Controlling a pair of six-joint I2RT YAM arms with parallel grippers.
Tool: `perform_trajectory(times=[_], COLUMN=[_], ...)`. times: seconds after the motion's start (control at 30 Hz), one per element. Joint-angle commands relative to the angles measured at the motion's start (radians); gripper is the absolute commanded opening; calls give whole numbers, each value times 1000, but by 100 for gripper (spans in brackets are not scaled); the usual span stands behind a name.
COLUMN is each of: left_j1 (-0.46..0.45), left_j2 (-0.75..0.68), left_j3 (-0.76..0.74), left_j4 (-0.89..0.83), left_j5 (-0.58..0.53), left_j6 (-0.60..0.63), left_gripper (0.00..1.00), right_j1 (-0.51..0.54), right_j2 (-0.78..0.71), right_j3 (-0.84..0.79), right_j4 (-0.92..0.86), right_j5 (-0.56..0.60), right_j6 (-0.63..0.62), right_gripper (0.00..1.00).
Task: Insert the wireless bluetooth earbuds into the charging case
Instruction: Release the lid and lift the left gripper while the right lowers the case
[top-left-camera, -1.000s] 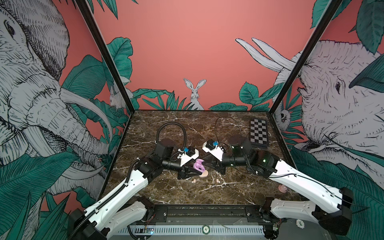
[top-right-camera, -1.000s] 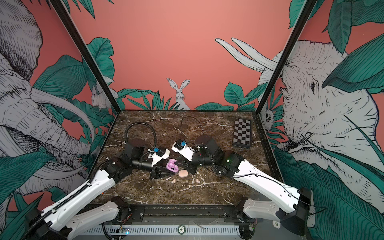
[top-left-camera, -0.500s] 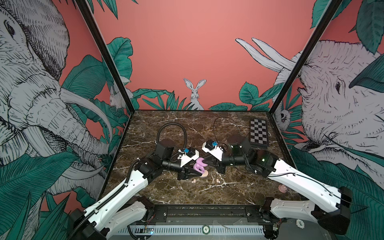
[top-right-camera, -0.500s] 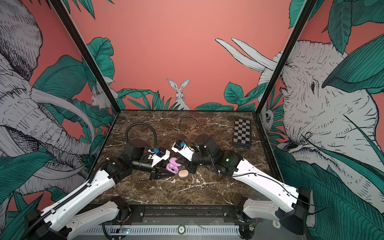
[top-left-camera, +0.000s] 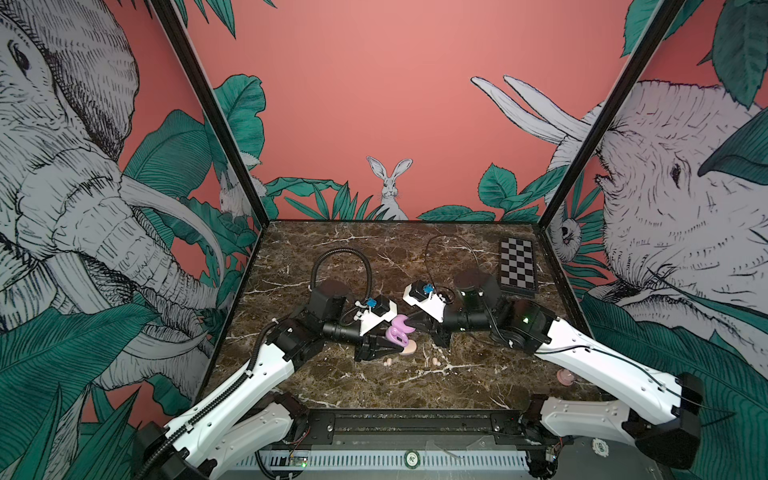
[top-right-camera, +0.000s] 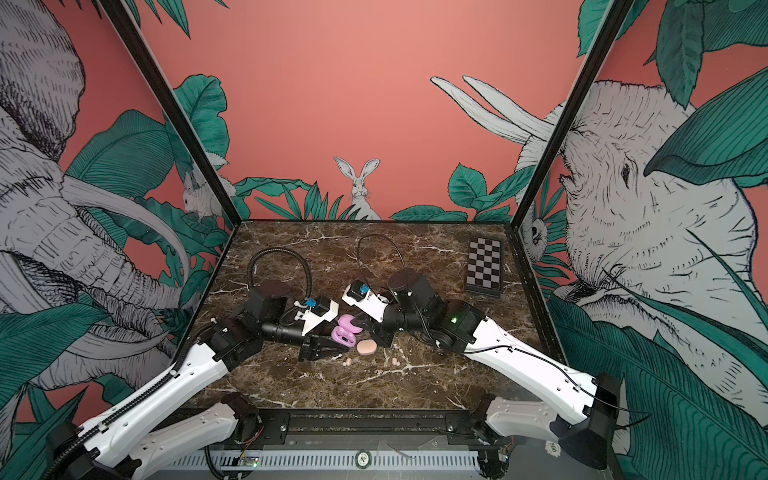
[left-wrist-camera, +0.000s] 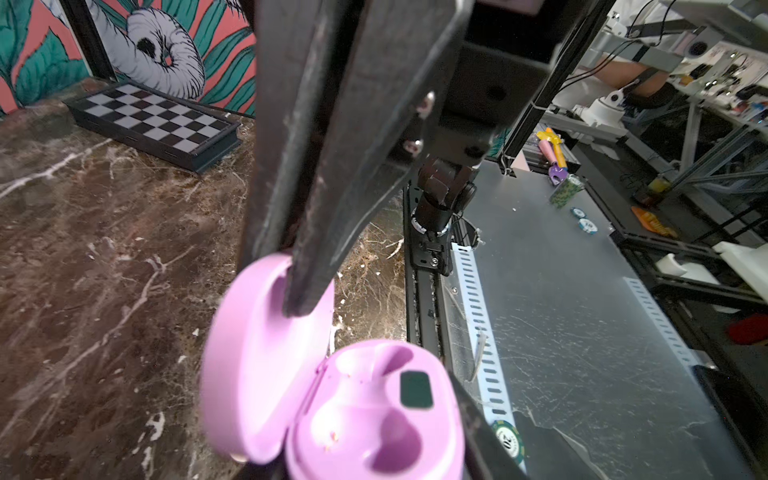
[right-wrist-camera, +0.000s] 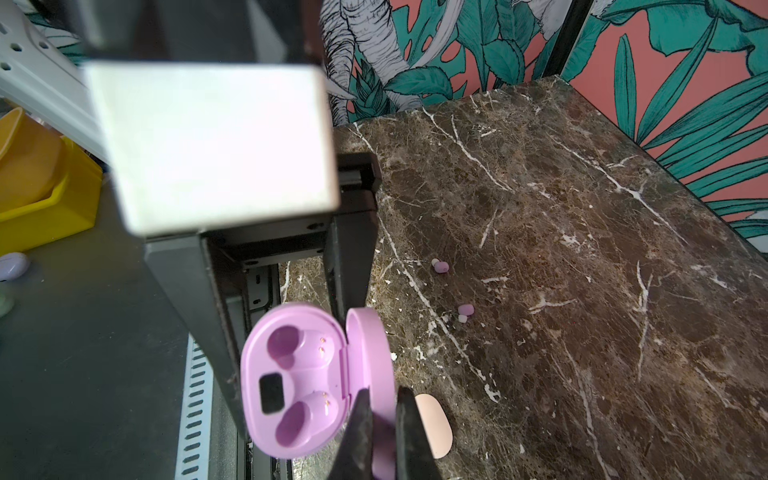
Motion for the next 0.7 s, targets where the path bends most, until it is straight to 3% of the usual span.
perform_trajectory(times=[0.0,0.2,0.23,0.47,0.53,0.67], left_j1=[5,3,3,3,4,5], left_j2=[-33,-93,-110,-275,-334,-460], left_j3=[-19,-25,-24,-51,-92,-164], left_j4=[39,32,27,5,36,119], left_j5=[-67,-101,-107,-197,-259,-591], left_j6=[10,4,3,-24,-23,-72], left_gripper=[56,69,75,95,99,99], right_j1=[1,2,1,0,-3,-19], right_j2=[-1,14,16,41,66,127], right_j3=[40,67,72,87,90,111], right_j4=[2,-31,-36,-52,-48,-66], right_j5=[5,51,66,276,328,375], right_j6=[20,-8,-16,-138,-197,-328], right_gripper=[0,0,0,0,0,0])
